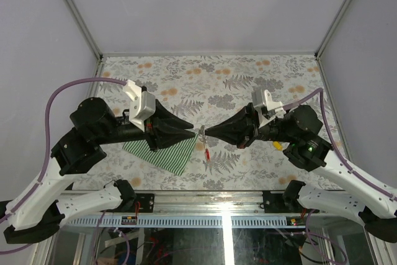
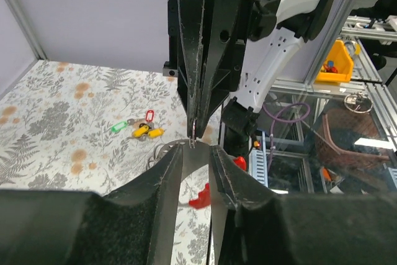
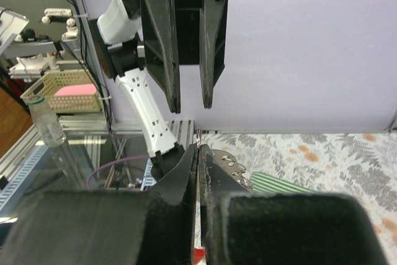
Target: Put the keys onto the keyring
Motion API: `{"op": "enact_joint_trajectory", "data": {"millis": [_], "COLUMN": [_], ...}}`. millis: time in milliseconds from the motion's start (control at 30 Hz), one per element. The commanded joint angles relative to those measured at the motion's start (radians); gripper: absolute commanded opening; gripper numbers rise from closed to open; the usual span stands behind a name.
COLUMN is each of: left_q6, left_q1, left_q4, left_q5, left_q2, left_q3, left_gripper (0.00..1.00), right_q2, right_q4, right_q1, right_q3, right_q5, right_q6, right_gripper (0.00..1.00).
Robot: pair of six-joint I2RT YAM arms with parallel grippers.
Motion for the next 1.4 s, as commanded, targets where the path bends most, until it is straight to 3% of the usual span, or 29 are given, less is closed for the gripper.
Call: {"op": "enact_joint_trajectory", "data": {"millis": [0,300,600,1000,1367], "left_q6": [-0.091,-0.118,-0.124,-0.127,-0.114], "left_q1": [-0.004,-0.005,-0.006,-0.006,-0.006], "left_q4": [0.218,0.279,0.304,0.349,0.313], "left_q5": [0.021,0.042,0.077,0.179,0.184], "left_q2": [-0.022,-0.025,-0.020,-0.012,0.001], "left_q3": [-0.046,-0.075,-0.072,-0.070,-0.056], "left_gripper": [0.25,0.27,0.30,0.30,0.30], "right_q2": [-0.026,-0.017,-0.030,-0.038,-0.009], "right_q4": [0.258,0.333,0.302,-0.047,-0.342], "right_q1": [0.005,0.005,0.005,0.005,0.006], "right_q3": [-0.014,-0.008,0.019,0.195,0.342], "right_q5": [0.053,0.016,-0.030,-0.170,-0.248], "right_q6": [0.039,0.028,-0.033,-0.353,-0.617], "right_gripper": [0.00,0.00,0.00,0.00,0.00]}}
